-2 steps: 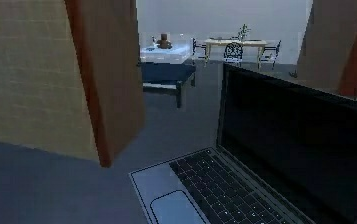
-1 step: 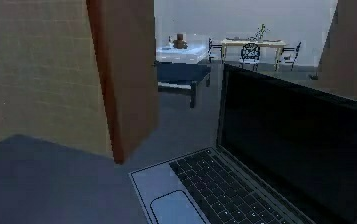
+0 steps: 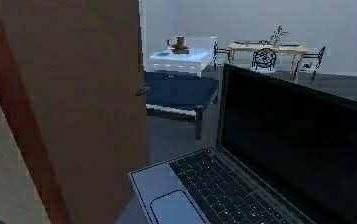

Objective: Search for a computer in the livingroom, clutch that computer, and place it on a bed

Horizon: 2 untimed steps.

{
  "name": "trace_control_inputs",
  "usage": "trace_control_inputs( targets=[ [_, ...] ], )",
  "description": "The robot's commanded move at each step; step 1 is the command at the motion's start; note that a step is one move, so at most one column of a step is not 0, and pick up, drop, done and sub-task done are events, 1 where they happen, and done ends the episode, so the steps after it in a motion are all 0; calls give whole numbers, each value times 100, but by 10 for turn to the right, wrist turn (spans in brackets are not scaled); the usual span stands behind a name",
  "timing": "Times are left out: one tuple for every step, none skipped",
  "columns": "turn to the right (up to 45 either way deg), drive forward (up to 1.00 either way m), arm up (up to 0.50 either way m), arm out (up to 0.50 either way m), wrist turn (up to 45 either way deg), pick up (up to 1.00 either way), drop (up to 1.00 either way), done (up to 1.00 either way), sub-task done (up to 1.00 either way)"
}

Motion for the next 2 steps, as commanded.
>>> trace_control_inputs(
  targets=[
    [0, 100, 0, 0, 0, 0, 0, 0, 0],
    [30, 0, 0, 0, 0, 0, 0, 0, 0]
  ],
)
